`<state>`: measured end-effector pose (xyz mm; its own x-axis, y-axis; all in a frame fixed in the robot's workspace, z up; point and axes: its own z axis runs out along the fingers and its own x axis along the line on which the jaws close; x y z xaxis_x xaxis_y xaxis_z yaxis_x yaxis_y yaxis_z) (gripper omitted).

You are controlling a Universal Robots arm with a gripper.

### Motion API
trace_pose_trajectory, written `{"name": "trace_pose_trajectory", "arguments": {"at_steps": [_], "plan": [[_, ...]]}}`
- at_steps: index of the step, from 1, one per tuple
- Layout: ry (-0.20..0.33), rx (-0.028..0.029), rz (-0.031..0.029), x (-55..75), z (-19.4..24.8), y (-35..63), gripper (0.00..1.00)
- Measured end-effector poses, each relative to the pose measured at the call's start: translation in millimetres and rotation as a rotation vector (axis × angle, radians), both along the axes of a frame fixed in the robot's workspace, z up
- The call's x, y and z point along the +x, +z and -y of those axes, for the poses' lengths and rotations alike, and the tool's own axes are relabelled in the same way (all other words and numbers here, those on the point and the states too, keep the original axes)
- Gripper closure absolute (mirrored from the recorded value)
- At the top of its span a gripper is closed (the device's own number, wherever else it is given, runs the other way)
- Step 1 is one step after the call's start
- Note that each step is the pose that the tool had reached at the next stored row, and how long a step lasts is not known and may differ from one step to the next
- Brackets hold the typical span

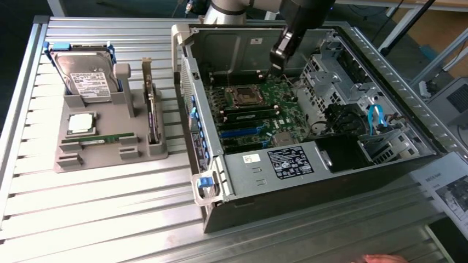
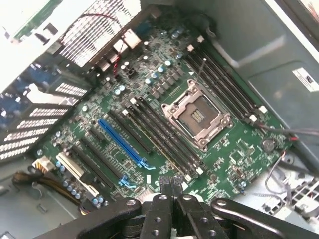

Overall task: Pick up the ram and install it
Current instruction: 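Press down the ram until it locks into place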

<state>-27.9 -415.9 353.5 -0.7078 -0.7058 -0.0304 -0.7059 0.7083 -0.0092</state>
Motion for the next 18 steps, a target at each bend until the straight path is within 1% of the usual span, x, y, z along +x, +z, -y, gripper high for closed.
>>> {"name": "trace_pose_trajectory", "arguments": {"at_steps": [2,4,18], "plan": [[-0.032,0.0000,0.0000,0.0,0.0,0.0,0.90],[-0.077,0.0000,0.0000,0.0,0.0,0.0,0.90],[-0.287,0.0000,0.0000,0.0,0.0,0.0,0.90]]}}
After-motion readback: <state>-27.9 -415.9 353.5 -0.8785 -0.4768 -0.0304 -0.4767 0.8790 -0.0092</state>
